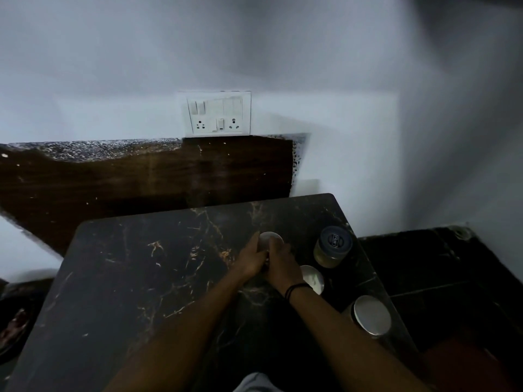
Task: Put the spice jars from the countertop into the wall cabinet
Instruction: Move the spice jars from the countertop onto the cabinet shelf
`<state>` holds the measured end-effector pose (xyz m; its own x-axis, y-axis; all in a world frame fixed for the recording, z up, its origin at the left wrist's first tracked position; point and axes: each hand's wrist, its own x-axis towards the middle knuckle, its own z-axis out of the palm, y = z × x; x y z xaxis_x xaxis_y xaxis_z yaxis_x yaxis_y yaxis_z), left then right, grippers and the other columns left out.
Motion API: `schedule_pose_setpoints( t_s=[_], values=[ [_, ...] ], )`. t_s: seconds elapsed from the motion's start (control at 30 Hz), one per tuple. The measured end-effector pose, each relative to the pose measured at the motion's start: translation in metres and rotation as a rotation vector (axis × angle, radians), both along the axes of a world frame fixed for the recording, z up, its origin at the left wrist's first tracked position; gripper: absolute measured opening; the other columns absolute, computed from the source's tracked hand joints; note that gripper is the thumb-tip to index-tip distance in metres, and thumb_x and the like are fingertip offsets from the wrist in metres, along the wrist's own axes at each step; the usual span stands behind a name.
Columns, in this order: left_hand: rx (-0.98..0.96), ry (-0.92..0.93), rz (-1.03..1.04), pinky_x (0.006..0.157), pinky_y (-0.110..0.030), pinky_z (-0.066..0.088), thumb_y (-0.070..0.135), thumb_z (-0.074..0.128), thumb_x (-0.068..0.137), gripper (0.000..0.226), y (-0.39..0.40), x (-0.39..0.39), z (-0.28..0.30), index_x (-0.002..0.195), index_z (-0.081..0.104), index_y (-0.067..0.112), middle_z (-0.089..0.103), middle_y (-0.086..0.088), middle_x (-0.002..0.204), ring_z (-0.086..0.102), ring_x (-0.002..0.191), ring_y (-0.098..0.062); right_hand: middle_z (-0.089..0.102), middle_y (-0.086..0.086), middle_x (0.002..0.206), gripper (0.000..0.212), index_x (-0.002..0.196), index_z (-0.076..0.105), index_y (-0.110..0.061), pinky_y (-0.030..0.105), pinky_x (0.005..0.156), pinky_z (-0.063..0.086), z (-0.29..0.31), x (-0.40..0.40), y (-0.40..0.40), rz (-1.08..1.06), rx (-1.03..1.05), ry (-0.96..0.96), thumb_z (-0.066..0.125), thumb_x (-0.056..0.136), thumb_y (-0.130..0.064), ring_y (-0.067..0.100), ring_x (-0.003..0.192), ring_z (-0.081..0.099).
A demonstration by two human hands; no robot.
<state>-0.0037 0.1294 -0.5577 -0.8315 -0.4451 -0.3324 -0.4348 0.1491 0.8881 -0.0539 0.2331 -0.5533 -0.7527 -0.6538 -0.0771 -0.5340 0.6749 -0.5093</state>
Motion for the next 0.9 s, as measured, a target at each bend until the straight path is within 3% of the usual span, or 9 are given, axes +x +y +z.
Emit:
schedule_pose_setpoints(
  t_s=[0.1, 0.2, 0.33, 0.43, 0.6, 0.7, 0.8, 0.9],
  values=[
    [0.031, 0.041, 0.059, 0.075, -0.015, 0.046, 0.019, 0.047, 0.102, 0.054, -0.002, 0.001, 0.001, 0.153, 0.030, 0.015, 0.049, -0.012, 0.145, 0.057, 0.110, -0.012, 0.047, 0.017, 0.133, 0.054, 0.137, 0.033, -0.016, 0.042, 0.097, 0.047, -0.004, -0.001, -0.005, -0.066, -0.036, 0.036, 0.059, 0.092, -0.029, 0.031, 0.118, 0.051],
    [0.028, 0.138, 0.149, 0.083, -0.025, 0.053, 0.015, 0.045, 0.102, 0.035, -0.004, 0.006, 0.011, 0.136, 0.052, 0.013, 0.063, -0.009, 0.128, 0.062, 0.100, -0.010, 0.048, 0.012, 0.133, 0.066, 0.136, 0.036, -0.018, 0.043, 0.099, 0.046, -0.001, -0.006, -0.009, -0.137, -0.196, -0.052, 0.070, 0.082, -0.036, 0.028, 0.120, 0.050],
    [0.075, 0.225, 0.266, 0.085, -0.031, 0.056, 0.022, 0.042, 0.105, 0.027, -0.015, 0.017, 0.027, 0.118, 0.065, 0.019, 0.069, -0.004, 0.111, 0.067, 0.097, -0.013, 0.050, 0.004, 0.134, 0.075, 0.133, 0.042, -0.021, 0.032, 0.099, 0.045, 0.014, -0.014, -0.014, -0.159, -0.539, -0.176, 0.081, 0.071, -0.035, 0.017, 0.121, 0.049],
    [0.080, 0.275, 0.341, 0.086, -0.033, 0.057, 0.026, 0.042, 0.105, 0.027, -0.024, 0.024, 0.037, 0.111, 0.067, 0.018, 0.068, -0.004, 0.112, 0.067, 0.100, -0.016, 0.048, 0.000, 0.137, 0.074, 0.138, 0.038, -0.026, 0.030, 0.098, 0.044, 0.027, -0.022, -0.013, -0.155, -0.686, -0.382, 0.078, 0.076, -0.029, 0.015, 0.121, 0.048],
    [0.062, 0.410, 0.375, 0.064, -0.019, 0.057, 0.021, 0.049, 0.101, 0.019, -0.027, 0.035, 0.051, 0.098, 0.068, 0.017, 0.072, -0.001, 0.095, 0.071, 0.080, -0.006, 0.063, 0.010, 0.118, 0.046, 0.124, 0.046, -0.024, 0.046, 0.087, 0.056, 0.045, -0.025, -0.009, -0.160, -0.970, -0.759, 0.066, 0.083, -0.025, 0.029, 0.103, 0.066],
    [0.176, 0.415, 0.388, 0.064, -0.020, 0.056, 0.023, 0.053, 0.099, 0.017, -0.023, 0.040, 0.054, 0.101, 0.068, 0.016, 0.073, -0.005, 0.097, 0.071, 0.081, -0.009, 0.064, 0.014, 0.113, 0.034, 0.118, 0.050, -0.016, 0.046, 0.081, 0.057, 0.048, -0.020, -0.010, -0.153, -1.030, -0.878, 0.055, 0.086, -0.027, 0.031, 0.098, 0.067],
    [0.363, 0.387, 0.362, 0.074, -0.037, 0.060, 0.031, 0.054, 0.098, 0.024, -0.019, 0.049, 0.054, 0.108, 0.069, 0.015, 0.075, -0.012, 0.102, 0.073, 0.089, -0.024, 0.066, 0.016, 0.108, 0.035, 0.114, 0.053, -0.009, 0.040, 0.074, 0.058, 0.046, -0.012, -0.010, -0.163, -1.045, -0.937, 0.052, 0.086, -0.031, 0.029, 0.093, 0.068],
    [0.392, 0.391, 0.327, 0.066, -0.027, 0.059, 0.034, 0.054, 0.097, 0.029, -0.015, 0.061, 0.049, 0.111, 0.066, 0.013, 0.076, -0.008, 0.100, 0.075, 0.086, -0.020, 0.066, 0.019, 0.117, 0.044, 0.121, 0.055, -0.011, 0.039, 0.076, 0.058, 0.043, -0.004, -0.006, -0.160, -0.973, -0.956, 0.049, 0.090, -0.040, 0.031, 0.099, 0.069]
  ],
)
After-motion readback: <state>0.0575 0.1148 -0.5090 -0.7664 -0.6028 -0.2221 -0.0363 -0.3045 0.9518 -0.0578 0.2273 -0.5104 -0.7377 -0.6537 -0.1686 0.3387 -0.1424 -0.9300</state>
